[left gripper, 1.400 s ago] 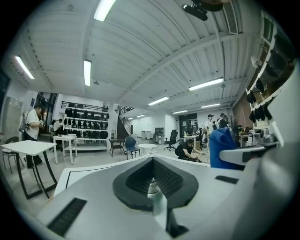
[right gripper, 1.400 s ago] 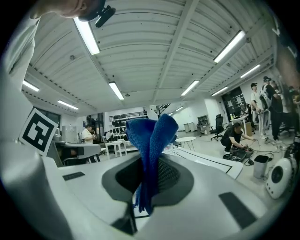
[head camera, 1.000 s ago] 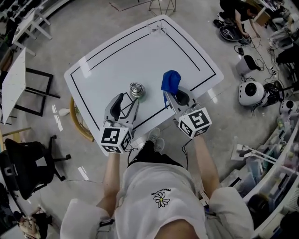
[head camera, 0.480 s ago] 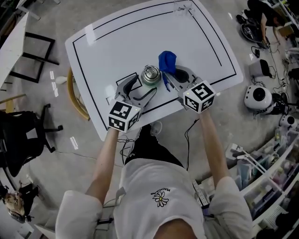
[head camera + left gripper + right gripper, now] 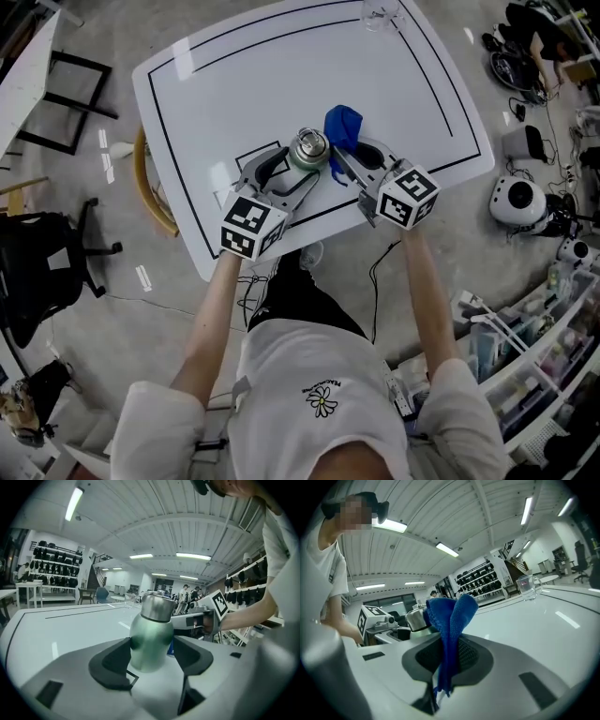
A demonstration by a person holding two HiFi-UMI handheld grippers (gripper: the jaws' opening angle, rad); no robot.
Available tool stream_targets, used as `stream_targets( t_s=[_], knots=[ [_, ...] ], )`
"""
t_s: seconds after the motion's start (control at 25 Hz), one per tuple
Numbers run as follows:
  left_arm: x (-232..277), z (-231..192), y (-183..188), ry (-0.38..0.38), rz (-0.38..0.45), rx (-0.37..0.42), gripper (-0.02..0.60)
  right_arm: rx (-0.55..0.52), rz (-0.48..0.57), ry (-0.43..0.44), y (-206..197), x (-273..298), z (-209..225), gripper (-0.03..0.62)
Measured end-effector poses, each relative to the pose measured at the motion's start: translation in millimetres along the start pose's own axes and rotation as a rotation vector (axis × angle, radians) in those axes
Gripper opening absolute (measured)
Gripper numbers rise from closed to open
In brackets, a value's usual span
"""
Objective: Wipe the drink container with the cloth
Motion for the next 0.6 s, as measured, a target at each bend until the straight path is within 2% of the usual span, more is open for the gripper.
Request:
stream_targets(
  t_s=[0.28, 0.6],
  knots=[
    [1, 2, -1, 0.020, -0.006, -0.003, 0.276, -0.025, -0.011, -0.007, -1, -10, -10, 0.042],
    [3, 13, 1, 0.125, -0.027, -0.021, 0.272, -0.052, -0.008, -0.024, -4, -23, -33, 0.042]
  ],
)
Point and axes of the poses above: the fingertips, and each gripper's own axes: x forward along the fingers, z to its right, y out of its top, the point moved 10 cm from there along -x, backward along the fingers, and after that the axes turned 14 degrees about z, right-handed, at the moved point
